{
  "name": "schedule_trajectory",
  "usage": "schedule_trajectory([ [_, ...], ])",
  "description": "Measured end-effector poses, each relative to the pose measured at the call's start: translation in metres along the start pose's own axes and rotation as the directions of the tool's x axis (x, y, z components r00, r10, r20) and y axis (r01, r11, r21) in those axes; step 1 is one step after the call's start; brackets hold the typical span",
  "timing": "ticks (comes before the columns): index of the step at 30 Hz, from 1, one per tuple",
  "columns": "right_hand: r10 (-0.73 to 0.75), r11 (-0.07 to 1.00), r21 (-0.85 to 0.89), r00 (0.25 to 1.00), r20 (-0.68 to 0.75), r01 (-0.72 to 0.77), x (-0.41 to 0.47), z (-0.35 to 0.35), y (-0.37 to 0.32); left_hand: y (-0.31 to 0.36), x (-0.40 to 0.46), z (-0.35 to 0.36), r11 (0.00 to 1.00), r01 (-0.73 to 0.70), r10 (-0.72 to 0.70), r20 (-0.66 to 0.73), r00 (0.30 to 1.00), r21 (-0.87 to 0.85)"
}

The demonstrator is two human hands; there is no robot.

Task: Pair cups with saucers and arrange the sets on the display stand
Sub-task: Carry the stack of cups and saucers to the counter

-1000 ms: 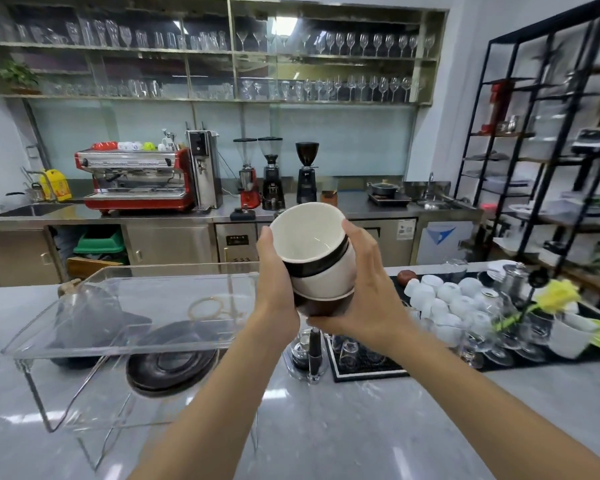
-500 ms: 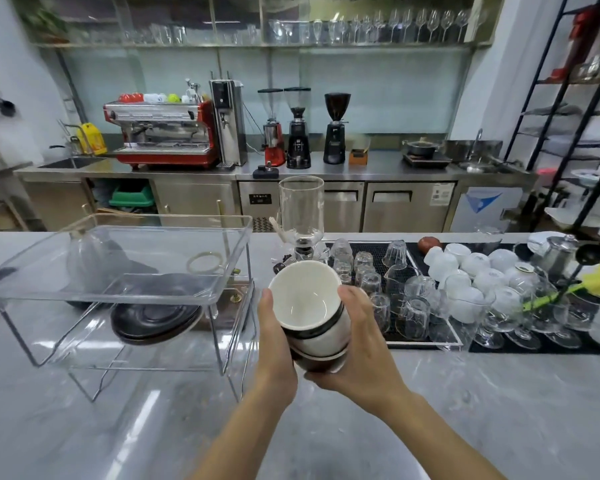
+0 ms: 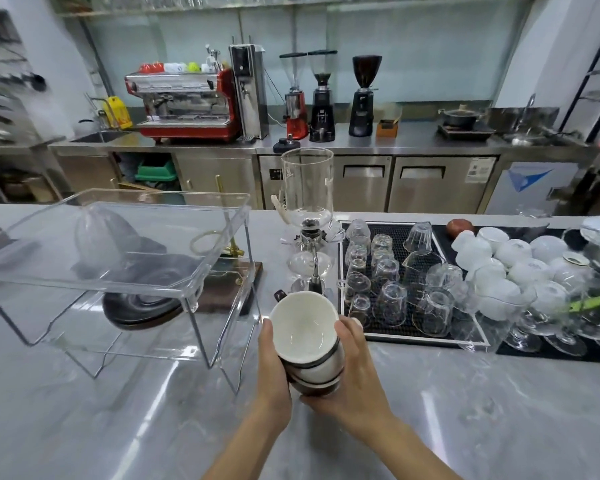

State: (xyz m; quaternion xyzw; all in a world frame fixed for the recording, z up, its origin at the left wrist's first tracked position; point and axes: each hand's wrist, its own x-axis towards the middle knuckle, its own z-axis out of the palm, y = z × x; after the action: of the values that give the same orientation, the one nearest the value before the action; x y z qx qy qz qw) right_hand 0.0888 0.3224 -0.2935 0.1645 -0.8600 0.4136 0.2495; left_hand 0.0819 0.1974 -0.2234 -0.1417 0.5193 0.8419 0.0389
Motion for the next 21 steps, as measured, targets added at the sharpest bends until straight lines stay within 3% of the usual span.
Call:
schedule_trajectory([
  [21,0.020,1.000,0.023,0.998,0.054,-0.021,-0.004,0.015,0.029,-0.039,0.033,-0.015,1.000,0.009,-0.010,-0.053,0.999,-0.015],
])
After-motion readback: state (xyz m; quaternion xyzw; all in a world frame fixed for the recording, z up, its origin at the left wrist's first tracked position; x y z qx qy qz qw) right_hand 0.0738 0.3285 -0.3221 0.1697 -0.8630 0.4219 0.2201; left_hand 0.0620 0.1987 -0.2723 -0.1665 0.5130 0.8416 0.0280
